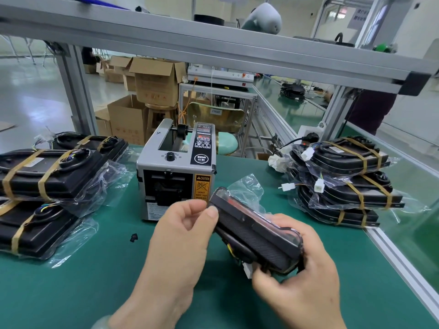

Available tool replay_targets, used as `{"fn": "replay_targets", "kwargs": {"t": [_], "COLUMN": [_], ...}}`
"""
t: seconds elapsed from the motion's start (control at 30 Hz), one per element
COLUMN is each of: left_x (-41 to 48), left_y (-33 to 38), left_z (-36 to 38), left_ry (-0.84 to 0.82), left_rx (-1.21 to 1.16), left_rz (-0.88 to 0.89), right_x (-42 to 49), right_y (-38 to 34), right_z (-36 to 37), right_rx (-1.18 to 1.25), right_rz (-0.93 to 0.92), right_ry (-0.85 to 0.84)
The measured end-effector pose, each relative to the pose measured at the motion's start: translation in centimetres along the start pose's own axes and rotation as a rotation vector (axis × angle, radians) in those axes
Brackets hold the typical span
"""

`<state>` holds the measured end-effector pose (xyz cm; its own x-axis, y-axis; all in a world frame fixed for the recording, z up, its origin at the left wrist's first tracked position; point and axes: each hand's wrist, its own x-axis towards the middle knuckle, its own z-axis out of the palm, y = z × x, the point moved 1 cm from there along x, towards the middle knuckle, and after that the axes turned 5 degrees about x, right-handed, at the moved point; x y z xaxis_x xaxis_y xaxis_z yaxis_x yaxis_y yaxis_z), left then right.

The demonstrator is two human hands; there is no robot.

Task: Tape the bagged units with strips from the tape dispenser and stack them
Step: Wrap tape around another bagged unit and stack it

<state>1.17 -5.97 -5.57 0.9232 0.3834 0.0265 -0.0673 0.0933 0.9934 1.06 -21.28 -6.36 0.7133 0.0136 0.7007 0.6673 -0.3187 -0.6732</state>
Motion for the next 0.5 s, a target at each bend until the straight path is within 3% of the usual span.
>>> {"fn": "replay_targets", "kwargs": {"t": [0.1,0.2,0.27,0.33,0.43,0.5], "left_x": [-0.4,0.6,1.8,2.6,2.9,2.9], "left_y": [1.1,3.0,3.8,3.7,2.3,0.9], "left_z": [-0.7,-1.2,-1.5,-1.6,-2.1,-2.8], "left_ry": [0.029,-0.249,-0.494,-0.618,-0.573,-0.563], "left_rx": [0.38,0.719,0.778,0.78,0.713,0.583], "left_rz": [0.397,0.723,0.754,0.792,0.798,0.636], "right_x": [0.2,0.3,0.3,0.3,1.0,1.9], "right_y": [0.0,-0.1,0.0,0.0,0.1,0.0], "right_z": [-0.3,-0.7,-1.0,-1.2,-2.4,-3.7], "right_rx": [0.024,0.059,0.076,0.108,0.015,-0.161], "right_rz": [-0.001,0.009,0.04,0.039,0.024,0.045], "right_ry": [-0.037,-0.122,-0.172,-0.22,-0.269,-0.358]}}
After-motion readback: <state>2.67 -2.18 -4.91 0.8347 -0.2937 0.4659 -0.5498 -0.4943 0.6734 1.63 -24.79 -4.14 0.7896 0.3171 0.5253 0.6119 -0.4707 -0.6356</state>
